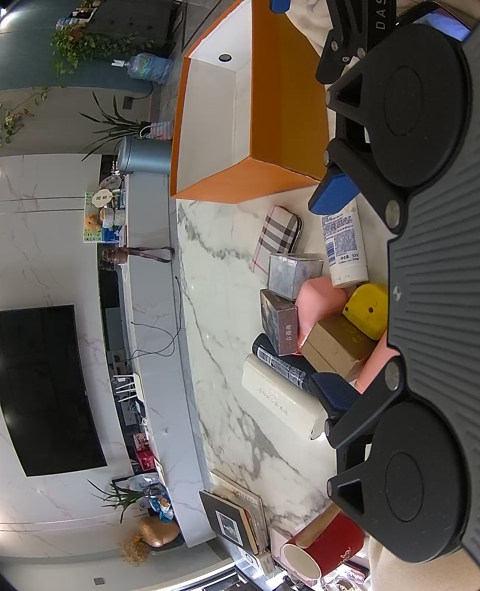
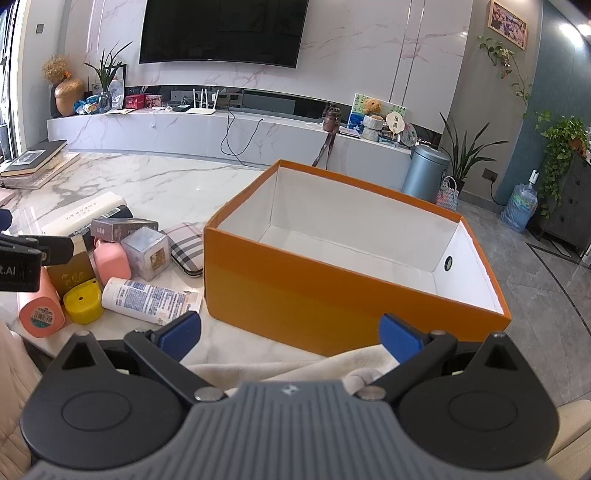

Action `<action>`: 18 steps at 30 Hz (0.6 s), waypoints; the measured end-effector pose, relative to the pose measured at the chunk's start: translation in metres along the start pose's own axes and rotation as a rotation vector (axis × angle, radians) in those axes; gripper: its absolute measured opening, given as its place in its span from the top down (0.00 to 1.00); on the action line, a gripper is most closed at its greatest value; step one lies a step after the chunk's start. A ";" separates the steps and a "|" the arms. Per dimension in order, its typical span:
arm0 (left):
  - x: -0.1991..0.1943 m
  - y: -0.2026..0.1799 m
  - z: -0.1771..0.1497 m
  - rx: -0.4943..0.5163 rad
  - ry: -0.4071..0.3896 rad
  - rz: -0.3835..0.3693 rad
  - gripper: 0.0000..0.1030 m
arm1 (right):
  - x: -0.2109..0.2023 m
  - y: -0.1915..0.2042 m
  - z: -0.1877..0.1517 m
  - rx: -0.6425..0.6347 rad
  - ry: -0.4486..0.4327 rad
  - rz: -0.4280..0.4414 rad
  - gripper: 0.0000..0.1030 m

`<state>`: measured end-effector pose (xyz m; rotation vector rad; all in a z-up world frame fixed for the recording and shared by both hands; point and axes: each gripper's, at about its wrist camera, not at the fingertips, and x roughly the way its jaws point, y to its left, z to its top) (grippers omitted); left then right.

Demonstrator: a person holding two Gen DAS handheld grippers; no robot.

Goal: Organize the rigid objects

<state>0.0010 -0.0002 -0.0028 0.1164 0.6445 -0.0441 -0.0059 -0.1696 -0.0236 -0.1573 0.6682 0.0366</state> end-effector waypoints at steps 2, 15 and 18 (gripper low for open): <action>0.000 0.000 0.000 0.000 0.000 -0.001 0.00 | 0.000 0.000 0.000 0.000 -0.001 0.000 0.02; -0.001 -0.004 0.000 0.000 0.002 -0.006 0.00 | 0.001 0.001 -0.003 -0.005 0.004 -0.002 0.02; 0.000 -0.006 0.000 0.000 0.006 -0.010 0.00 | 0.002 0.002 -0.003 -0.009 0.010 -0.004 0.02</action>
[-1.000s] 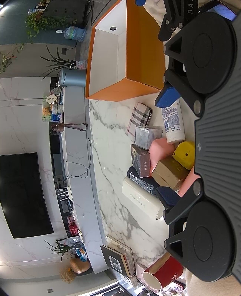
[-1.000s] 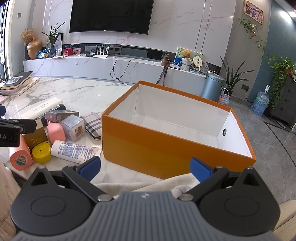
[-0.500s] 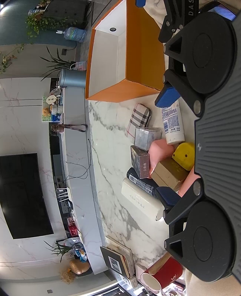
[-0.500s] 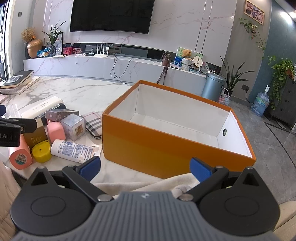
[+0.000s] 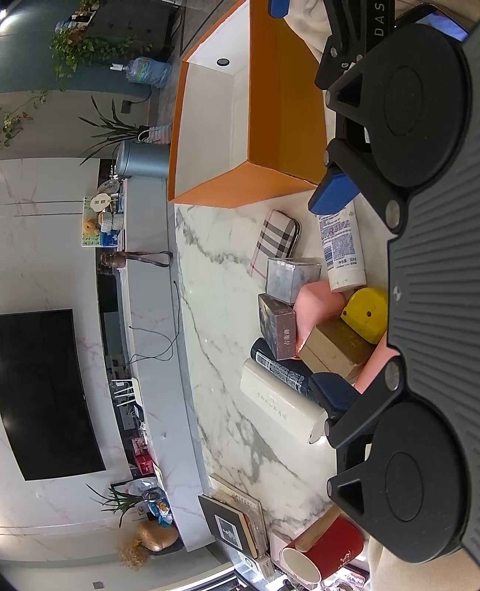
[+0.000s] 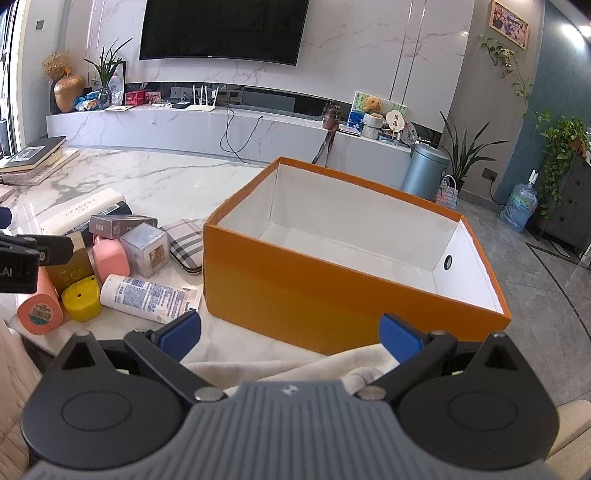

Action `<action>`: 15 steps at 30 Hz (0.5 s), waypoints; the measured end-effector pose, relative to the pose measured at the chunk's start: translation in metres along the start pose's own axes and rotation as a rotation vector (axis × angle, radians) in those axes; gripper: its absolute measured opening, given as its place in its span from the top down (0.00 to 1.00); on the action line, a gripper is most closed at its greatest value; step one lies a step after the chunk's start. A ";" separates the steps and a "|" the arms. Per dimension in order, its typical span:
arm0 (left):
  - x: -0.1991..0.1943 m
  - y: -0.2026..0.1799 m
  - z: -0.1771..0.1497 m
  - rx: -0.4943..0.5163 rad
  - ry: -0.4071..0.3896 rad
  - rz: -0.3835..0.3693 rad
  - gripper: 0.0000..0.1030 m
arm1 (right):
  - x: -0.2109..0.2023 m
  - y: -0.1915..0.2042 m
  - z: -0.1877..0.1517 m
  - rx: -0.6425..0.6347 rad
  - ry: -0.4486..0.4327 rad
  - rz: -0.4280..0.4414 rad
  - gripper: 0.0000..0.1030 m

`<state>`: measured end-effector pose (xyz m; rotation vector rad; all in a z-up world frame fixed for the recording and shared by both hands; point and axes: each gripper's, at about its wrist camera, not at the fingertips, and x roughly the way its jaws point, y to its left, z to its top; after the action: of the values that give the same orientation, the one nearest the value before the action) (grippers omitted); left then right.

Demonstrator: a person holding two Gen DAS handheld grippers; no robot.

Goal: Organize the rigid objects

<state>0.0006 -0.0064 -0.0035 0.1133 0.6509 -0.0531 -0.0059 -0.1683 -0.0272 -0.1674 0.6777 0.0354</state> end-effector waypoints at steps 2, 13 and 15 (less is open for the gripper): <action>0.000 -0.002 0.001 0.003 0.010 -0.018 0.00 | 0.001 0.000 0.003 0.000 0.009 0.001 0.02; 0.018 0.033 0.019 0.016 0.154 -0.138 0.38 | 0.019 0.004 0.020 0.025 0.141 0.210 0.24; 0.024 0.042 0.021 0.024 0.191 -0.139 0.43 | 0.022 0.008 0.026 0.035 0.149 0.256 0.31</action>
<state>0.0360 0.0324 0.0026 0.0970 0.8483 -0.1862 0.0270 -0.1568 -0.0221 -0.0490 0.8453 0.2587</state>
